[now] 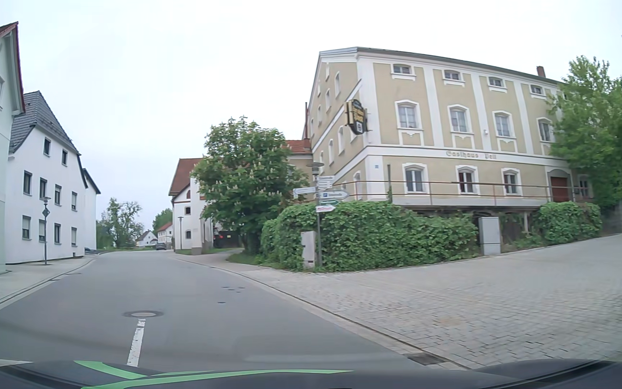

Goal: Follow the waypoints while adhering to traffic rules and regulations

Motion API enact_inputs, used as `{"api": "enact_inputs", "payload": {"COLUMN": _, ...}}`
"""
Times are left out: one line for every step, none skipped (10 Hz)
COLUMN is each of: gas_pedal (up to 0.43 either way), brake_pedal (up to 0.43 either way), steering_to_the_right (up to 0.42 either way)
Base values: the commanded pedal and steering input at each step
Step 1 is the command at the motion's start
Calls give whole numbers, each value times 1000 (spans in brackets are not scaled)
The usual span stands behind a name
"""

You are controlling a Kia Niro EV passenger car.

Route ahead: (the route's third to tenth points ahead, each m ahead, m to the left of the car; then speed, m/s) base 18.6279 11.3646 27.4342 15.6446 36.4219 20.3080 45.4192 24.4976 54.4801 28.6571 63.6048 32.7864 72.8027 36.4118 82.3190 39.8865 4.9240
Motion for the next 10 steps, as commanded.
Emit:
{"api": "enact_inputs", "payload": {"gas_pedal": 469, "brake_pedal": 0, "steering_to_the_right": -313}}
{"api": "enact_inputs", "payload": {"gas_pedal": 480, "brake_pedal": 0, "steering_to_the_right": -261}}
{"api": "enact_inputs", "payload": {"gas_pedal": 480, "brake_pedal": 0, "steering_to_the_right": -223}}
{"api": "enact_inputs", "payload": {"gas_pedal": 480, "brake_pedal": 0, "steering_to_the_right": -174}}
{"api": "enact_inputs", "payload": {"gas_pedal": 480, "brake_pedal": 0, "steering_to_the_right": -139}}
{"api": "enact_inputs", "payload": {"gas_pedal": 480, "brake_pedal": 0, "steering_to_the_right": -120}}
{"api": "enact_inputs", "payload": {"gas_pedal": 480, "brake_pedal": 0, "steering_to_the_right": -110}}
{"api": "enact_inputs", "payload": {"gas_pedal": 488, "brake_pedal": 0, "steering_to_the_right": -106}}
{"api": "enact_inputs", "payload": {"gas_pedal": 488, "brake_pedal": 0, "steering_to_the_right": -104}}
{"api": "enact_inputs", "payload": {"gas_pedal": 488, "brake_pedal": 0, "steering_to_the_right": -104}}
